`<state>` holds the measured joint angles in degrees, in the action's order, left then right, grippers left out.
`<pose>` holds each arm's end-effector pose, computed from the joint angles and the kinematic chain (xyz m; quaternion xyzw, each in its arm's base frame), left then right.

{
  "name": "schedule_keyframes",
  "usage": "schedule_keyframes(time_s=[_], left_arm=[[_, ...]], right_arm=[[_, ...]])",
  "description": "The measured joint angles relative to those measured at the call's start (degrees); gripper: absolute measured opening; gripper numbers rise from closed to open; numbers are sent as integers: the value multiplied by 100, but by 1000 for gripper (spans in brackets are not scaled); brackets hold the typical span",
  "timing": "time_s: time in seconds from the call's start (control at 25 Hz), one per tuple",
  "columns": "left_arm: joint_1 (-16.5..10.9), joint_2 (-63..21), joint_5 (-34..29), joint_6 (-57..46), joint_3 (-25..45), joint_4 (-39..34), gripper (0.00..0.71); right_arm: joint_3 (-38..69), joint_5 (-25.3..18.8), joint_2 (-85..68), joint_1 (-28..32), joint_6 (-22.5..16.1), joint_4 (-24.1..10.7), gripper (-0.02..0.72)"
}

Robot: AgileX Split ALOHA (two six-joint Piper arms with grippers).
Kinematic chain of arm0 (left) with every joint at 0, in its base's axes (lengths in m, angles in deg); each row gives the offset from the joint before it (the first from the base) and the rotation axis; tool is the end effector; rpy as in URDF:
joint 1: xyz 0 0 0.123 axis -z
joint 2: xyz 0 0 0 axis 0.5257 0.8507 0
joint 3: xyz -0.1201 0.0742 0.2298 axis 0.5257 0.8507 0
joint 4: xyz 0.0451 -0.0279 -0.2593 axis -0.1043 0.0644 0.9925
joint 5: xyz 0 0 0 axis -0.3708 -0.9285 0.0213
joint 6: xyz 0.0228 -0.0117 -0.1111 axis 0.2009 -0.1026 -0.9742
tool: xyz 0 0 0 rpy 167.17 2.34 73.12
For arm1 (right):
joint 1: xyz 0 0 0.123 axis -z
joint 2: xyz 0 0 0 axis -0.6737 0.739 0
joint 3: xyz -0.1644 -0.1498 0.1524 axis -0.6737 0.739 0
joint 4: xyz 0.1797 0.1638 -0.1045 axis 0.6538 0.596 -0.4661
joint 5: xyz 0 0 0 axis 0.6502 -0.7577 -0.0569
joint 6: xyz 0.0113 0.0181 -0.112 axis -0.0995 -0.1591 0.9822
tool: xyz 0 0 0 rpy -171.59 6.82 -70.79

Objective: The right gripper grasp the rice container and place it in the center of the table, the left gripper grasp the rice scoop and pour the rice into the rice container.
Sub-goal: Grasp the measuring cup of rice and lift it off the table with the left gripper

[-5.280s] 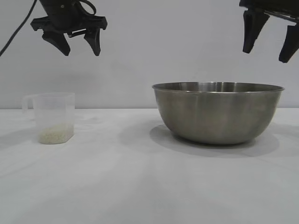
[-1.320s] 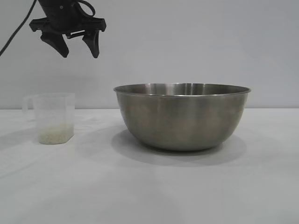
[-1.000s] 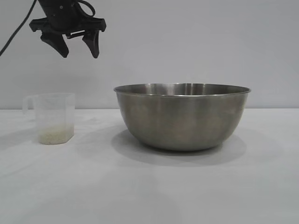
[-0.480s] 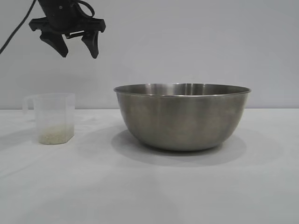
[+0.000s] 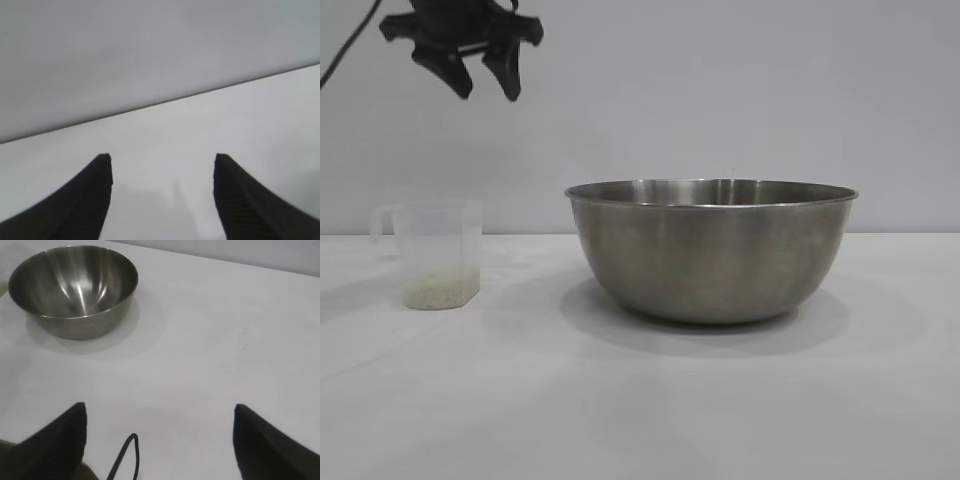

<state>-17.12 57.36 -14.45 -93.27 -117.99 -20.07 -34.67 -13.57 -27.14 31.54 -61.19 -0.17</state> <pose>0.4530 -0.1150 0.2267 0.1165 0.8608 -0.0448 0.4935 0.0349 0.0132 0.2628 -0.1388 0.8605 0.0461 0.4880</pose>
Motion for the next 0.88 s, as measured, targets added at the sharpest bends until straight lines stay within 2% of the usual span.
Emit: schedule_keyframes(time_s=[0.32, 0.44, 0.6, 0.64, 0.72, 0.88], left_arm=[[-164, -1517, 2902, 312, 2887, -56, 410], [-291, -1700, 3834, 486, 3754, 29, 410], [-518, -1705, 4616, 539, 4540, 184, 410], [-574, -1714, 4787, 550, 4674, 214, 466], [-618, -1718, 5058, 550, 4949, 348, 534], [-632, -1732, 5425, 574, 5355, 604, 539]], right_arm=[[0, 0, 0, 0, -43, -11, 538], [0, 0, 0, 0, -82, -11, 538], [0, 0, 0, 0, -165, -19, 538], [0, 0, 0, 0, -178, -19, 538], [0, 0, 0, 0, -192, -19, 538], [0, 0, 0, 0, -287, -19, 538]])
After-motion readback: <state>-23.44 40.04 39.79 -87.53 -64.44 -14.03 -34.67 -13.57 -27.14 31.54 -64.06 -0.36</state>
